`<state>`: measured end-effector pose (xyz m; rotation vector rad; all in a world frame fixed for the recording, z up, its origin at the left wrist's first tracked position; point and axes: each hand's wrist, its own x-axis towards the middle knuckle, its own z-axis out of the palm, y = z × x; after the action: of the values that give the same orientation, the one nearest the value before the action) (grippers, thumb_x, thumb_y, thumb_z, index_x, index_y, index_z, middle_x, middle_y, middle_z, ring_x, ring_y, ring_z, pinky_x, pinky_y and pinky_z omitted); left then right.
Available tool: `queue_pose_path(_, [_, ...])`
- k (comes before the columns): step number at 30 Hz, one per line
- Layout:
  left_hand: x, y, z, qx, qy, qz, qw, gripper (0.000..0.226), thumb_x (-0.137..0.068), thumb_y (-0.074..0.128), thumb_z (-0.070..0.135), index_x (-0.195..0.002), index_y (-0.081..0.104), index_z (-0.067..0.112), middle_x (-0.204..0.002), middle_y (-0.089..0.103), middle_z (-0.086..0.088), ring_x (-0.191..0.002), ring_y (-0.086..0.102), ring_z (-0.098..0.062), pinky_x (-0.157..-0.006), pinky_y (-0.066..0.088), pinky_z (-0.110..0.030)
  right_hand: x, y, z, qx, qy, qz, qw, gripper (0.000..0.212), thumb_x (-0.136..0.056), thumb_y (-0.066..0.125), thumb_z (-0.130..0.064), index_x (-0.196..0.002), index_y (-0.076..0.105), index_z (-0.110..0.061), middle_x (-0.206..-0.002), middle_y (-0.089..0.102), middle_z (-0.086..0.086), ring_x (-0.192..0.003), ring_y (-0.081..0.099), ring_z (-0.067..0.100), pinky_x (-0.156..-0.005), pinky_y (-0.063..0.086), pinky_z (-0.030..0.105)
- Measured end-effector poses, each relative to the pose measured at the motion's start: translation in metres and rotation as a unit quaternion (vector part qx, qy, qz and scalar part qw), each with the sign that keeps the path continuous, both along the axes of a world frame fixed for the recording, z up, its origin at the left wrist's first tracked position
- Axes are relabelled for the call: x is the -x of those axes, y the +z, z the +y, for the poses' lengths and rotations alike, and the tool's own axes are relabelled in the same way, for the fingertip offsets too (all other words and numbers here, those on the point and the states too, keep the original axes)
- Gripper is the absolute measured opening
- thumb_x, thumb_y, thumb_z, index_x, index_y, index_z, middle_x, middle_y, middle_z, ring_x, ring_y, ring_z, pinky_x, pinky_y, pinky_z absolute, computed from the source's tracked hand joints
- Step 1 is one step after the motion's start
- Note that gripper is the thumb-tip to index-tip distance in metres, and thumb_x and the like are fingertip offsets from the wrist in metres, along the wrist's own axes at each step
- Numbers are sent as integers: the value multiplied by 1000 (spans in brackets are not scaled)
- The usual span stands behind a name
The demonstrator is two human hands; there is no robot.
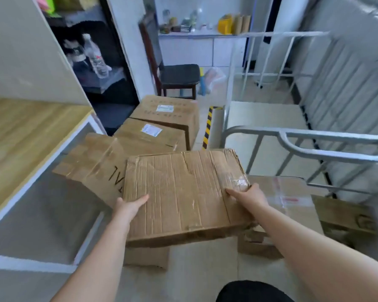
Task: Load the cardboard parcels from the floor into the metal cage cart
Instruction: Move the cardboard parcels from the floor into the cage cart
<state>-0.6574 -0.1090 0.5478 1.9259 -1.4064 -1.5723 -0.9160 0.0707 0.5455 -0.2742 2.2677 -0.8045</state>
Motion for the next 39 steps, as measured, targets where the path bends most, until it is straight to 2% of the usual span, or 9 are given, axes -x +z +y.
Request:
queue_pose_path(11, [209, -59, 93, -102, -152, -45, 982, 99, -76, 76, 39, -149, 19, 7, -151, 34, -15, -135, 39, -36, -111, 34, -50, 156, -52, 155, -79, -154, -19, 985, 102, -66, 77, -56, -141, 32, -3, -137, 49, 18, -122, 50, 37, -97, 47, 46])
queue_pose_path(16, [266, -76, 102, -95, -251, -51, 962, 96, -81, 69, 45, -153, 12, 17, -155, 30, -8, -139, 34, -30, -114, 31, -45, 206, -65, 179, -85, -166, 49, 981, 102, -68, 78, -52, -145, 29, -6, -144, 43, 17, -131, 41, 37, -102, 40, 46])
queue_pose_path(20, [285, -88, 109, -128, -346, -47, 928, 84, -91, 61, 31, -153, 6, 21, -158, 24, -4, -142, 31, -25, -109, 34, -31, 203, -79, 162, -152, -14, 28, 988, 108, -64, 76, -60, -149, 26, -17, -150, 37, 9, -133, 40, 28, -105, 40, 41])
queue_pose_path(22, [282, -93, 110, -147, -375, -61, 913, 78, -92, 58, 32, -153, 11, 20, -158, 25, -4, -142, 31, -23, -114, 31, -35, 185, -85, 137, -174, 76, -89, 978, 130, -44, 70, -79, -150, 23, -21, -151, 36, 8, -135, 41, 24, -107, 37, 33])
queue_pose_path(24, [278, -90, 97, -162, -367, -66, 914, 72, -94, 54, 36, -152, 15, 20, -156, 28, -3, -141, 33, -22, -116, 30, -38, 170, -95, 109, -213, 119, -113, 963, 148, -21, 54, -94, -150, 21, -28, -155, 23, 13, -138, 37, 26, -110, 35, 32])
queue_pose_path(26, [269, -81, 69, -160, -358, -69, 918, 67, -95, 51, 38, -151, 19, 20, -153, 33, -3, -139, 36, -21, -114, 31, -35, 162, -105, 78, -222, 116, -105, 962, 132, -38, 59, -89, -150, 23, -30, -155, 21, 12, -136, 38, 27, -110, 35, 34])
queue_pose_path(30, [236, -64, -14, -116, -334, -87, 931, 58, -96, 50, 38, -147, 31, 18, -146, 43, -3, -132, 44, -21, -109, 35, -33, 144, -86, -5, -231, 149, -68, 959, 79, -83, 57, -59, -146, 35, -16, -147, 43, 3, -131, 45, 20, -104, 38, 27])
queue_pose_path(34, [200, -36, -106, -64, -270, -93, 956, 50, -95, 53, 30, -141, 41, 13, -138, 51, -6, -126, 49, -23, -101, 40, -31, 116, -50, -119, -197, 214, -53, 955, 58, -92, 53, -47, -139, 45, -13, -140, 51, 4, -125, 51, 19, -98, 41, 26])
queue_pose_path(39, [162, -3, -212, -10, -195, -92, 976, 45, -93, 56, 30, -135, 48, 13, -128, 58, -8, -120, 52, -26, -101, 38, -31, 83, -12, -255, -129, 275, -28, 952, 55, -91, 54, -46, -136, 48, -14, -136, 53, 4, -123, 51, 19, -100, 42, 29])
